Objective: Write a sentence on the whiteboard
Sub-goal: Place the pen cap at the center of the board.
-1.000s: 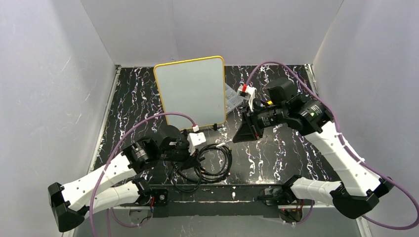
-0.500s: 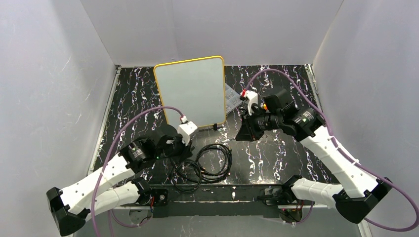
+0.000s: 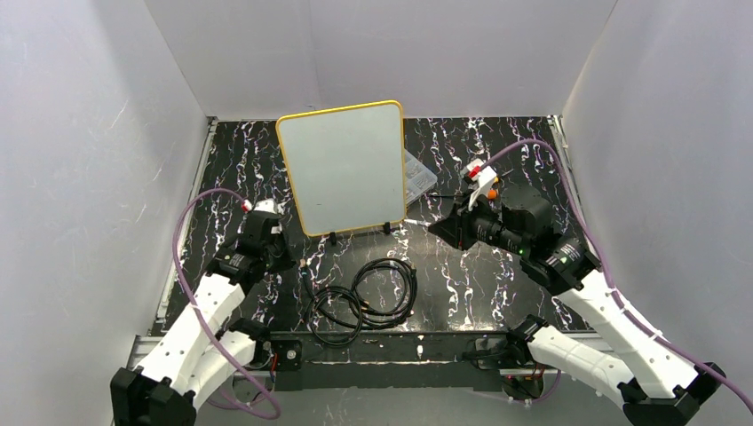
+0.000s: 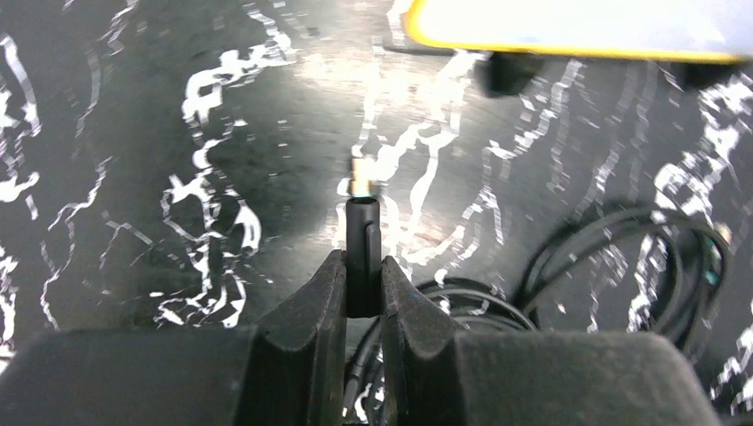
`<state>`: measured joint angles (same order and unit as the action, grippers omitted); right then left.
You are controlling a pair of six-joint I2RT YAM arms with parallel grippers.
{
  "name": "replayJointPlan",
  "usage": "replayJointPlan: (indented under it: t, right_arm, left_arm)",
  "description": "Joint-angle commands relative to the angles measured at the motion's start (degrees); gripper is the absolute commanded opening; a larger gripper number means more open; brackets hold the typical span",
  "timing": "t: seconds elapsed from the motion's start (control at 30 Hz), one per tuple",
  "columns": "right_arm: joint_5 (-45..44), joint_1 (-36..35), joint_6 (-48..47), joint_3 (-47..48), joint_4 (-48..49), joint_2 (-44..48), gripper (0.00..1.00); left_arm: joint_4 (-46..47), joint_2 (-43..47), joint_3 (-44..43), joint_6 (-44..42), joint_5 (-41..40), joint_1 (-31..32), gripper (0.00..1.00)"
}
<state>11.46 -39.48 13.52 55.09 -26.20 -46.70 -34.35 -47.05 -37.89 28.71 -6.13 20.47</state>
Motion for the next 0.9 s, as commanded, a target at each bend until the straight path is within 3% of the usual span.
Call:
replayJointPlan:
  t: [0.0,0.27,0.37,0.67,0.87]
  right_arm:
    - [-2.02,-0.07,0.11,-2.07,9.53,2.49,0.01]
    - [-2.76,-0.11,-0.81,-4.23,10.92,4.94,0.01]
    - [-2.55,-0.07,-0.24,-5.66,12.13,5.03,0.01]
    - [-1.97,-0.06,1.63,-7.30,14.07,4.25,0.01]
    - [-1.26,-0.12,1.94,-6.45,15.46,3.40,0.01]
  left_arm:
    - [0.97,-2.05,3.56,7.43,-7.77,-4.13,0.00]
    - [5.44,-9.99,7.59,9.94,-9.16,-5.27,0.00]
    - [6.07,-12.08,8.11,10.03,-9.05,-5.36,0.07]
    - [3.77,-10.33,5.36,8.20,-5.56,-6.25,0.57]
    - [-1.74,-5.92,-5.34,-0.29,-1.45,-6.98,0.73]
